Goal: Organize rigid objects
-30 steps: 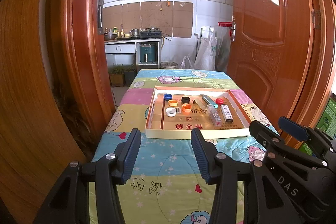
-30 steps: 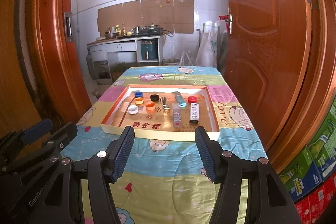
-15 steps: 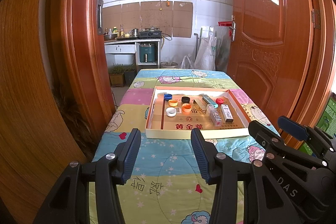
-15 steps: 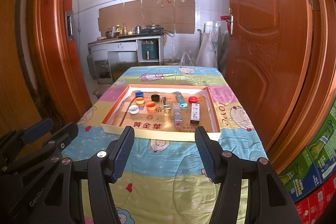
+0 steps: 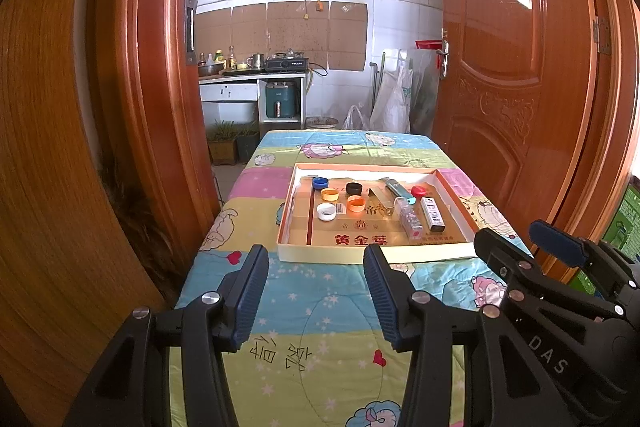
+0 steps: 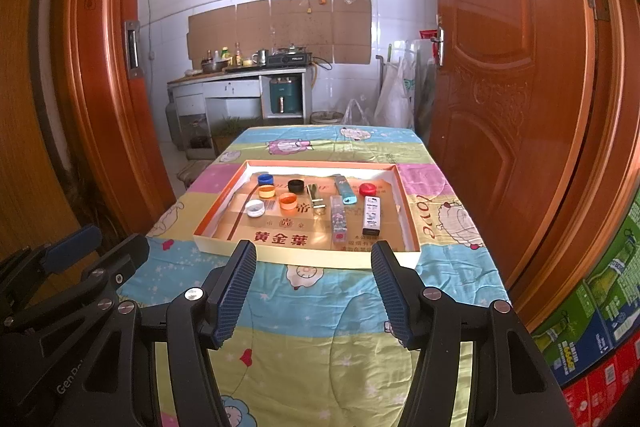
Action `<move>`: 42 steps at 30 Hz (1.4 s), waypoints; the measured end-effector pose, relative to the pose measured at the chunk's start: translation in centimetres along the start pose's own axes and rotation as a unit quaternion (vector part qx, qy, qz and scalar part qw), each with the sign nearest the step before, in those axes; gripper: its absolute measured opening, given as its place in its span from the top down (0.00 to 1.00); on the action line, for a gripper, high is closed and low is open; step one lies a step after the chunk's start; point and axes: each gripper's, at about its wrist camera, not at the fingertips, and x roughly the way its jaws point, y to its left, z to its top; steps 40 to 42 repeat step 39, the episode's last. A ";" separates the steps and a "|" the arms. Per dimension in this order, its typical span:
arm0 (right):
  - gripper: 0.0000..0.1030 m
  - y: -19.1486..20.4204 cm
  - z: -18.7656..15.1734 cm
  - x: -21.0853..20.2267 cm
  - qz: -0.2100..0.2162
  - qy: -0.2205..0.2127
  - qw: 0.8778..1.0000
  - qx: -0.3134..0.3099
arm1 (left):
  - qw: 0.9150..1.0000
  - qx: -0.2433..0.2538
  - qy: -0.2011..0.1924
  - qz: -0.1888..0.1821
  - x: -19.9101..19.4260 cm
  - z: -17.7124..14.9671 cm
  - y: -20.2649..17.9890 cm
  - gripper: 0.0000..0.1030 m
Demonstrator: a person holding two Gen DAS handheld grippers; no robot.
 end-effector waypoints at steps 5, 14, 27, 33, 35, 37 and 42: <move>0.40 0.0 0.0 0.0 0.000 0.000 1.000 -0.001 | 1.000 0.000 0.000 0.000 0.0 0.0 0.0 0.52; 0.40 0.0 0.0 0.0 0.000 0.000 1.000 -0.001 | 1.000 0.000 0.000 0.000 0.0 0.0 0.0 0.52; 0.40 0.0 0.0 0.0 0.000 0.000 1.000 0.000 | 1.000 0.001 0.001 0.000 0.0 -0.1 0.1 0.52; 0.40 0.1 0.0 0.1 0.000 0.000 1.000 0.000 | 1.000 0.000 0.001 0.001 0.1 -0.3 0.3 0.52; 0.40 0.1 0.0 0.1 0.000 0.000 1.000 0.000 | 1.000 0.000 0.000 0.002 0.1 -0.2 0.3 0.52; 0.40 0.1 -0.1 0.0 0.000 0.000 1.000 0.000 | 1.000 0.000 -0.003 0.003 0.1 -0.3 0.3 0.52; 0.40 0.1 -0.1 0.1 0.000 0.001 1.000 0.001 | 1.000 -0.003 -0.005 0.005 0.1 -0.3 0.4 0.52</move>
